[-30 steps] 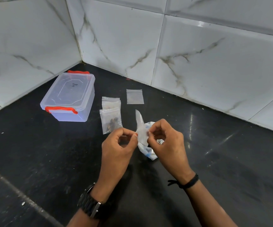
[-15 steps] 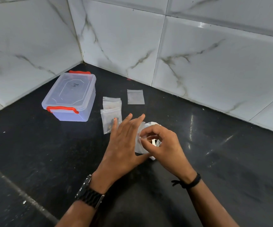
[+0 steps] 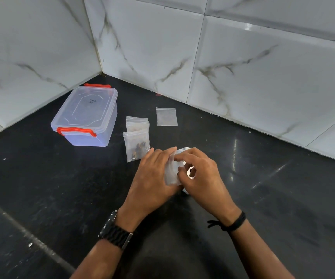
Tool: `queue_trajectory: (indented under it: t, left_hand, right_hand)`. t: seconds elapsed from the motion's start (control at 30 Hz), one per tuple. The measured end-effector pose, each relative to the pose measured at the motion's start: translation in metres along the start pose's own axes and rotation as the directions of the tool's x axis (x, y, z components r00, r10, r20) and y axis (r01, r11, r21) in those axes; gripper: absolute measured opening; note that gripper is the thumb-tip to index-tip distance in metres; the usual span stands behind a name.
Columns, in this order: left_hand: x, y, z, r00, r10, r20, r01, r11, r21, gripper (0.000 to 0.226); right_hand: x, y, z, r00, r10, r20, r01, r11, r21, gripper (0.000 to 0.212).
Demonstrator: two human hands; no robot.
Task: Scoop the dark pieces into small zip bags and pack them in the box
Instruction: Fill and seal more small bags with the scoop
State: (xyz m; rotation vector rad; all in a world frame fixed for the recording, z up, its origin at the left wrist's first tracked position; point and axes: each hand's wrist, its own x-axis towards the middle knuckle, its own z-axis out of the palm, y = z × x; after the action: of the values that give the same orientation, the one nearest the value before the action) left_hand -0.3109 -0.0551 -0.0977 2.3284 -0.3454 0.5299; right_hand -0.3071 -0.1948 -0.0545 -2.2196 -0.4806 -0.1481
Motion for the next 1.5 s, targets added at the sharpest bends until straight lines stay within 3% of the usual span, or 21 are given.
queue_trajectory:
  t: [0.37,0.57,0.67,0.8,0.93,1.1,1.2,1.37,1.5]
  left_hand:
    - [-0.003,-0.001,0.010,0.998,-0.055,-0.040,0.054,0.998,-0.019,0.041]
    - [-0.009,-0.005,0.009,0.988,-0.154,0.011,0.154,0.983,-0.095,0.050]
    - [-0.013,-0.007,0.011,0.971,-0.239,0.006,0.239,0.966,-0.099,0.044]
    - [-0.018,-0.004,0.018,0.927,-0.373,0.021,0.373,0.917,-0.140,0.042]
    - [-0.020,0.000,0.026,0.884,-0.465,0.046,0.467,0.875,-0.130,0.046]
    - [-0.018,0.001,0.035,0.861,-0.503,0.068,0.508,0.856,-0.094,0.048]
    - [-0.015,-0.001,0.037,0.861,-0.502,0.077,0.508,0.853,-0.122,0.041]
    - [-0.010,-0.006,0.035,0.871,-0.486,0.066,0.490,0.853,-0.180,0.038]
    - [-0.006,-0.003,0.034,0.868,-0.493,0.062,0.494,0.843,-0.214,0.040]
  right_hand:
    - [-0.001,0.000,0.003,0.999,0.042,0.008,-0.041,0.997,-0.073,0.017]
    - [0.000,0.009,-0.010,0.992,0.125,0.030,-0.129,0.974,0.186,0.022]
    - [-0.001,0.025,-0.020,0.995,0.095,0.031,-0.095,0.995,0.009,0.036]
    - [-0.007,0.043,-0.018,0.952,0.111,0.284,-0.025,0.957,-0.290,0.051]
    - [-0.011,0.053,-0.005,0.912,0.141,0.385,0.027,0.917,-0.399,0.047]
    - [-0.006,0.057,-0.002,0.933,0.140,0.331,-0.012,0.932,-0.362,0.033]
    - [-0.003,0.056,-0.008,0.972,0.103,0.213,-0.050,0.969,-0.244,0.024]
    - [-0.003,0.054,-0.019,0.999,0.026,0.026,-0.019,0.972,-0.234,0.017]
    - [-0.006,0.055,-0.016,0.997,-0.052,0.048,0.063,0.961,-0.268,0.017]
